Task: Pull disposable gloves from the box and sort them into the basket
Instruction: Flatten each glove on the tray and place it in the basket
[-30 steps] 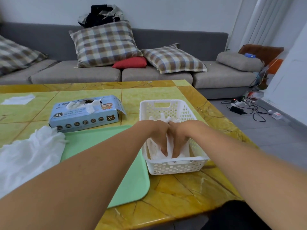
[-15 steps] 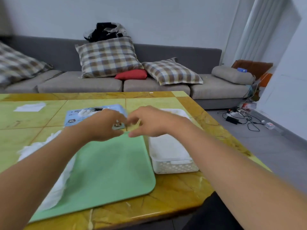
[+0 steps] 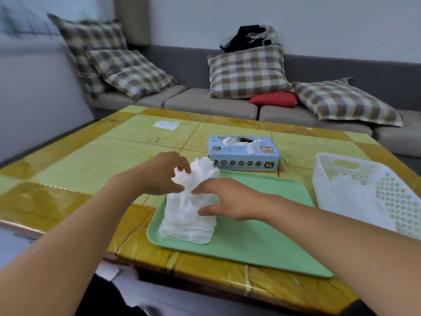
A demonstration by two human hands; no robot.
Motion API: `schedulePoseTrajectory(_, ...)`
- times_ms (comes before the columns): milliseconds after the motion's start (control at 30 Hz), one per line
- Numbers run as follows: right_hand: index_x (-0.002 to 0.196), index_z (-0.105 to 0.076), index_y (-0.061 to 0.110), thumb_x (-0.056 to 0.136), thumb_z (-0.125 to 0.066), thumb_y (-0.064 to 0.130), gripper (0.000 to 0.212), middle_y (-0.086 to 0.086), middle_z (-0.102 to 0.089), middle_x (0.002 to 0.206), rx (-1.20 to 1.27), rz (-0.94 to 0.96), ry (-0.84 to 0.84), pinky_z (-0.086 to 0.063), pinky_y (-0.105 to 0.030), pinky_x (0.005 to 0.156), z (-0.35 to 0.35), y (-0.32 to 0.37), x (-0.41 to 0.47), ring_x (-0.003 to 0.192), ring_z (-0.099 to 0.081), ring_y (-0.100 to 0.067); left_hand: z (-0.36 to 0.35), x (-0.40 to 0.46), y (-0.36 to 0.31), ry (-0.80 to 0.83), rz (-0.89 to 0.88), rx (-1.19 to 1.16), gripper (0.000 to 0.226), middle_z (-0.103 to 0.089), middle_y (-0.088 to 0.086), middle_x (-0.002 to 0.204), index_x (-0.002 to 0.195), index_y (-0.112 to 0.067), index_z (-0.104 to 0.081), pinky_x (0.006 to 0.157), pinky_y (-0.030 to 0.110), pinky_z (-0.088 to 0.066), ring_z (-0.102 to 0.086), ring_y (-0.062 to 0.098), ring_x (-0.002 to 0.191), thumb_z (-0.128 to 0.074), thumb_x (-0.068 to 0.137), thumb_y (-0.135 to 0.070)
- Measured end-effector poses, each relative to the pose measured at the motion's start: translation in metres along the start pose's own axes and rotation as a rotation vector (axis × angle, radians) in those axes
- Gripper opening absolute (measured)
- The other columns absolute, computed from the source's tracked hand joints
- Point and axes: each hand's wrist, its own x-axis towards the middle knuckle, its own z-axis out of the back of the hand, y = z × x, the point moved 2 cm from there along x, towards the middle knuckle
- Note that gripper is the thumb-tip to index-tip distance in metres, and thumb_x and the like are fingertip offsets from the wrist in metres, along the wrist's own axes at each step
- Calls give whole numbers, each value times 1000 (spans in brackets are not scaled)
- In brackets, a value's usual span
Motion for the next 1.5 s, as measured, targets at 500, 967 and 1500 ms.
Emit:
schedulePoseTrajectory(500, 108, -71, 3, 105, -51, 23, 29, -17, -73, 106, 646, -159, -20, -56, -41, 97, 33, -36, -30, 93, -67, -18, -4, 3, -15, 104, 38, -416, 60, -55, -10, 142, 132, -29, -62, 114, 39, -37, -49, 13, 130, -38, 95, -71)
schedulePoseTrajectory(967, 121, -71, 18, 104, -48, 35, 33, -5, -69, 105, 1341, -303, -159, -58, -34, 73, 64, -47, -64, 80, -67, -18, -16, 22, -96, 34, 54, -1192, 37, -76, 15, 93, 117, -9, -59, 64, 34, -57, -73, 29, 83, -77, 85, -6)
schedulePoseTrajectory(1500, 96, -72, 6, 86, -63, 32, 29, -8, -73, 87, 1172, -141, -322, -58, -27, 65, 66, -21, -62, 71, -70, -15, -12, 35, -74, -572, 307, -1108, 21, -66, 6, 66, 74, -11, -64, 51, 22, -43, -54, 16, 53, -77, 88, -19)
